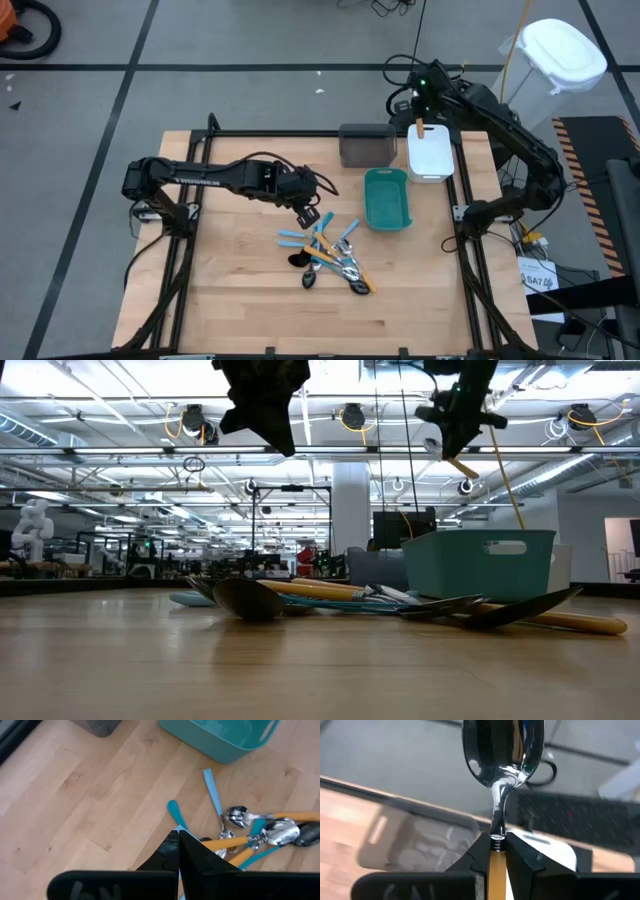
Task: Sort silverware by color (type)
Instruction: Put the orange spoon into the black bin
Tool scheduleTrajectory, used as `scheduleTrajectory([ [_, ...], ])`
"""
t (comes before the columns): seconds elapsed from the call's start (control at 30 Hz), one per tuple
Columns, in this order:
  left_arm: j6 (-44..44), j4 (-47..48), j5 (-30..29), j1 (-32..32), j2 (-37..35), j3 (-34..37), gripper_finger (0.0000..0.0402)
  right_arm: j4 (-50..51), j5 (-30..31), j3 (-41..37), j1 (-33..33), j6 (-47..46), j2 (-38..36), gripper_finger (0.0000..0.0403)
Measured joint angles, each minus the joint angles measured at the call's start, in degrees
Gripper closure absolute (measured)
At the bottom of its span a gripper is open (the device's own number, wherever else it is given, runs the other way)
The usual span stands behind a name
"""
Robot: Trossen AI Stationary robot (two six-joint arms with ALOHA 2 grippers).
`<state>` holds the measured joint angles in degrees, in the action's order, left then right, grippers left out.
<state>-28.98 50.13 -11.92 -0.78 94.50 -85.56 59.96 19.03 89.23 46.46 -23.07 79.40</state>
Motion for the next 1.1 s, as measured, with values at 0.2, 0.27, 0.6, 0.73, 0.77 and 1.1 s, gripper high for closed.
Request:
scheduleTrajectory([
  [0.2,-0.04,-0.04,-1.07,-0.6,0.0,0.0,0.0401,4.12,-1.3,-0.04,2.46,-0.01,2.11,0.0369],
  [0.27,0.05,-0.04,-1.12,-0.85,0.0,0.0,0.0401,4.09,-1.29,-0.04,2.66,0.64,2.72,0.0369],
  [0.6,2.19,-0.08,-1.16,-1.4,0.0,0.01,0.0401,-3.5,-11.47,-0.04,2.6,15.74,6.64,0.0369],
  [0.73,2.17,-0.07,-1.16,-1.4,0.0,0.0,0.0401,-5.94,-14.29,-0.04,2.54,21.74,8.56,0.0369],
  [0.77,2.08,-0.04,-1.15,-1.4,0.0,0.02,0.0401,-6.26,-15.07,-0.04,2.54,23.1,9.08,0.0369],
  [1.1,1.6,0.01,-1.14,-1.4,0.0,0.0,0.0401,-11.65,-21.17,-0.04,0.42,36.78,16.31,0.0369],
])
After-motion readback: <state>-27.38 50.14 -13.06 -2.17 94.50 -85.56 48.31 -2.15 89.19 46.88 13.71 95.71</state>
